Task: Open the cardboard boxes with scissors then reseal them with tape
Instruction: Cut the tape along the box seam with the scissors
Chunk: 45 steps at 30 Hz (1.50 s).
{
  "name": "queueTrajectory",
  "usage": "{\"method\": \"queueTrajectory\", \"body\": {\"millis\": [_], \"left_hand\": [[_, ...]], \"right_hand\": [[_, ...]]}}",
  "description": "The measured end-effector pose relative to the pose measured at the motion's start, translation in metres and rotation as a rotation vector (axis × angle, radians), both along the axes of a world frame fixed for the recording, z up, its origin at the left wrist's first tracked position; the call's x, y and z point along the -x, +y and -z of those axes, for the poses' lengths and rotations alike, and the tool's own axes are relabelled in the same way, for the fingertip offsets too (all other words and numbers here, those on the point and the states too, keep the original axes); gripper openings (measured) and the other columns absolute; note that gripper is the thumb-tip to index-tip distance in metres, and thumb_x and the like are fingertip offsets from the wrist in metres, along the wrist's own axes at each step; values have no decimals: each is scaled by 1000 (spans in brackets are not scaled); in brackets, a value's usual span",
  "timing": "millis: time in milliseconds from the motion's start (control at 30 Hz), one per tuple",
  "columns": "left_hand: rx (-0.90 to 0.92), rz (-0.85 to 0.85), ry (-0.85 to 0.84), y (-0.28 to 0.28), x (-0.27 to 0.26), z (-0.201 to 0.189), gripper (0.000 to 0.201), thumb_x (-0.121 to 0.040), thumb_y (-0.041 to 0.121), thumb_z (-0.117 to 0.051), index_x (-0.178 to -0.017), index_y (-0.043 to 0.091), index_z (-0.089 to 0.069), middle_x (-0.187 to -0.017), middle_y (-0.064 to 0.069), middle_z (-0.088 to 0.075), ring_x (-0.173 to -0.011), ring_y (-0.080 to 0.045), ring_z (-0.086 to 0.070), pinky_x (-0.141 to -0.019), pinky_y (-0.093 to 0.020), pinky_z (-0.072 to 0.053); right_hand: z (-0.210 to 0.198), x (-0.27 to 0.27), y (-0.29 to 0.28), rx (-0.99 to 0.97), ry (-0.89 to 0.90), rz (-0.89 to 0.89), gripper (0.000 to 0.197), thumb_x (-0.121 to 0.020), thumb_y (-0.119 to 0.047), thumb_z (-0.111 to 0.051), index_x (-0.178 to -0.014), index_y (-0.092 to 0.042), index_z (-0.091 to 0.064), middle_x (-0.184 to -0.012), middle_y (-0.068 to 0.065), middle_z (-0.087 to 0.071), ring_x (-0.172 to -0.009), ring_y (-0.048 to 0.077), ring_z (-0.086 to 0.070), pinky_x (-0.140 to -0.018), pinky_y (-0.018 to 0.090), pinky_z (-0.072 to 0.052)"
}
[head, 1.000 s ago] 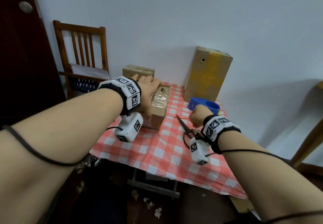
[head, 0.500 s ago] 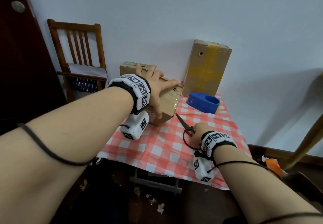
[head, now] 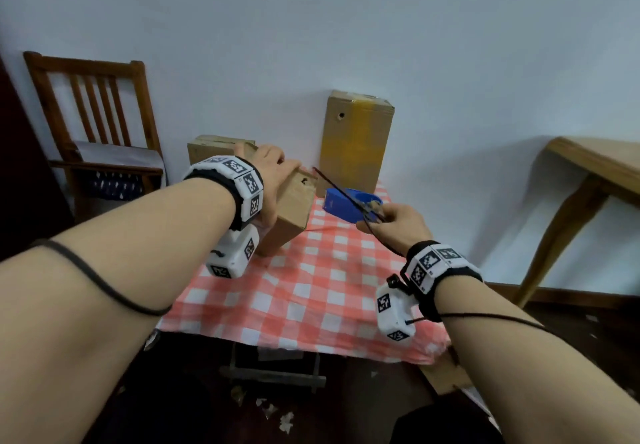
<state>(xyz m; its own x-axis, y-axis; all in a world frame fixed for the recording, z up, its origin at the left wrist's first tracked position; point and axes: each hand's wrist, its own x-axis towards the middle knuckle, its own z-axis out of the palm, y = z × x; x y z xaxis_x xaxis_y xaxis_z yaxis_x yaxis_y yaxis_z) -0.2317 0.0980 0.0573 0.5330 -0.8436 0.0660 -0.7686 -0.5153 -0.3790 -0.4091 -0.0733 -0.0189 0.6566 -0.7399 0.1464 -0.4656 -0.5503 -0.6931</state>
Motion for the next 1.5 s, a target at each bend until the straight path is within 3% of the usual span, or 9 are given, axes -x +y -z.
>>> {"method": "queueTrajectory", "body": {"millis": [100, 200, 400, 567, 667, 933, 1067, 1300, 1500], "left_hand": [[-34, 17, -51, -12, 15, 1, 117, -40, 42, -82, -140, 33, -21, -133, -1, -31, -129, -20, -28, -101, -55, -26], [-53, 38, -95, -21, 27, 5, 114, -41, 36, -80, -140, 31, -24, -130, -2, -33, -127, -21, -29, -99, -53, -28], [-155, 84, -179, -35, 49, 5, 111, -45, 39, -80, -140, 28, -24, -131, -5, -34, -129, -22, -29, -99, -55, -22], [-174, 82, -214, -40, 59, 8, 109, -50, 37, -81, -142, 27, -23, -132, -6, -35, -131, -23, -28, -101, -57, -19], [-173, 84, -219, -41, 62, 9, 105, -51, 35, -80, -141, 26, -26, -133, -6, -36, -130, -23, -29, -101, -57, -18], [-178, 85, -215, -44, 64, 11, 101, -54, 35, -81, -140, 26, -29, -133, -7, -36, -131, -24, -28, -105, -59, -17], [-178, 118, -238, -43, 62, 13, 102, -54, 36, -83, -140, 27, -29, -133, -6, -36, -131, -23, -29, -106, -58, -16], [-181, 156, -226, -34, 50, 13, 111, -50, 37, -84, -142, 30, -23, -137, -4, -31, -133, -22, -26, -106, -59, -13], [-132, 164, -226, -26, 40, 15, 113, -45, 40, -82, -139, 32, -20, -134, -2, -31, -131, -20, -27, -104, -59, -14]], "right_hand": [[-8, 18, -4, 115, 141, 31, 24, -73, -48, -72, -82, -26, -66, -82, -5, -69, -83, 21, -65, -78, 34, -54], [-23, 37, -5, 215, 225, 62, 24, -77, -43, -68, -101, -39, -69, -91, -9, -69, -90, 18, -64, -77, 27, -50], [-38, 57, -8, 338, 340, 75, 11, -78, -43, -66, -88, -39, -69, -101, -12, -71, -89, 18, -64, -71, 24, -46], [-45, 56, -10, 486, 392, 60, 28, -82, -39, -64, -110, -40, -67, -102, -11, -69, -92, 18, -63, -74, 26, -51], [-50, 53, -12, 570, 402, 50, 25, -84, -30, -62, -107, -36, -68, -90, -5, -67, -85, 21, -62, -73, 30, -54], [-51, 42, -14, 848, 433, 27, 32, -90, -13, -51, -115, -28, -63, -108, 0, -65, -104, 25, -59, -84, 33, -50], [-58, 32, -13, 944, 486, -6, 32, -85, -7, -57, -110, -24, -65, -102, 2, -66, -98, 27, -60, -85, 36, -52], [-66, 44, -20, 590, 502, -55, 27, -79, -22, -69, -105, -27, -69, -96, -1, -68, -88, 24, -63, -75, 33, -54], [-37, 52, -22, 250, 323, -94, 47, -75, -22, -79, -119, -31, -66, -108, -5, -69, -95, 18, -63, -88, 33, -51]]}}
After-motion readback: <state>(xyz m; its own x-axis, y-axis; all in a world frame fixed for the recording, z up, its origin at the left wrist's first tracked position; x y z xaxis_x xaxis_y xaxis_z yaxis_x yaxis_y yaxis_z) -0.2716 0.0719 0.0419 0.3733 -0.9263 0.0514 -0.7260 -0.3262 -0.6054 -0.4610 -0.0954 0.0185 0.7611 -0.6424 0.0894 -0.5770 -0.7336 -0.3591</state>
